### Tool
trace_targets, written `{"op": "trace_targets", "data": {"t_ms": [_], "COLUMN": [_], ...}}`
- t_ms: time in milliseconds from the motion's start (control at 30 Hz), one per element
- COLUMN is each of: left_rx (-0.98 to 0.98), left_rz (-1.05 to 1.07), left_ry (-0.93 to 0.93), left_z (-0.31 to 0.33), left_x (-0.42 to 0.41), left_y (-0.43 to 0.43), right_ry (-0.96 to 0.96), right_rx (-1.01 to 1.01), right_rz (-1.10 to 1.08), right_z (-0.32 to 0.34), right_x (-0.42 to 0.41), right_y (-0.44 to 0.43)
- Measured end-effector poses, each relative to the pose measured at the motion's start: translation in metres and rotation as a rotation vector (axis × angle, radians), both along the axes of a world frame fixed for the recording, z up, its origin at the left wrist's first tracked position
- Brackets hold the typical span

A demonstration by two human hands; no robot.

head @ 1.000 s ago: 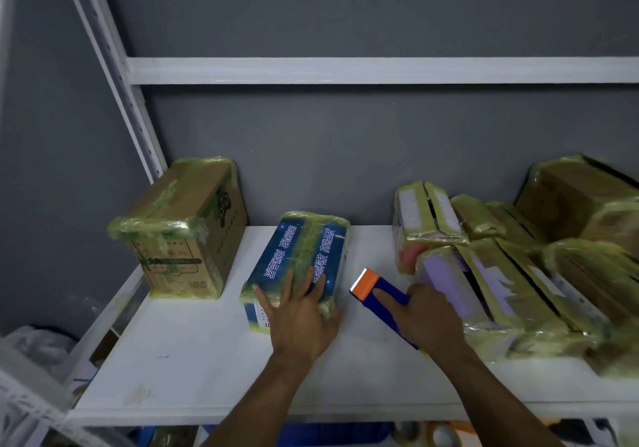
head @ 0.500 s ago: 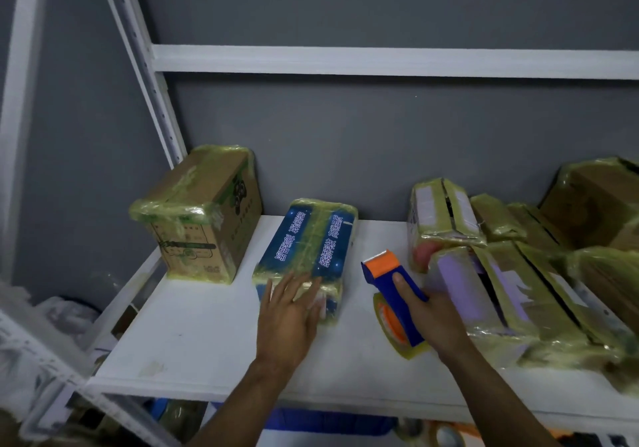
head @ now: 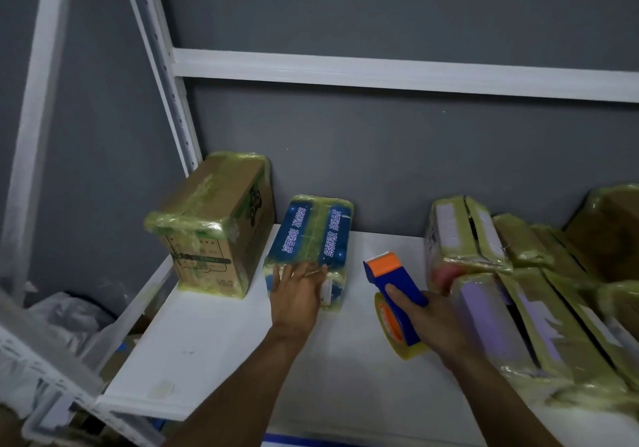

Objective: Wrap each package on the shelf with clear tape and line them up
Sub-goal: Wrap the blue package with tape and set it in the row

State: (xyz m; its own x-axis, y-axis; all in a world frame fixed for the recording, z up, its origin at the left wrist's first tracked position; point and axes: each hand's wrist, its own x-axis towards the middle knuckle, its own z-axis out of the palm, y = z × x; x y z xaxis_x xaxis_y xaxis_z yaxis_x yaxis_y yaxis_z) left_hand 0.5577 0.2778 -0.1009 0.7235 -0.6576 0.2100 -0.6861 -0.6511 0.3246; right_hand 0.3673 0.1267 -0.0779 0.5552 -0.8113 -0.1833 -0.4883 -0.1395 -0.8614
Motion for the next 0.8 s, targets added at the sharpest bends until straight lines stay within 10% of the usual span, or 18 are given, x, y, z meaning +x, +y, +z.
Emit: {"op": "trace_targets", "data": {"t_ms": [533, 800], "left_rx": [0.08, -0.374], "left_rz": [-0.007, -0.42], "left_ry": [-0.074, 0.272], "left_z": [-0.025, 0.01], "left_x": [0.029, -0.069], "left_y": [-0.009, -0.056], "right_ry": [-0.09, -0.236], "right_rx": [0.022, -0.067], "right_rz": [-0.07, -0.191], "right_z": [0.026, 0.063], "right_x": [0.011, -0.061], "right_y": [0.007, -0.015]}}
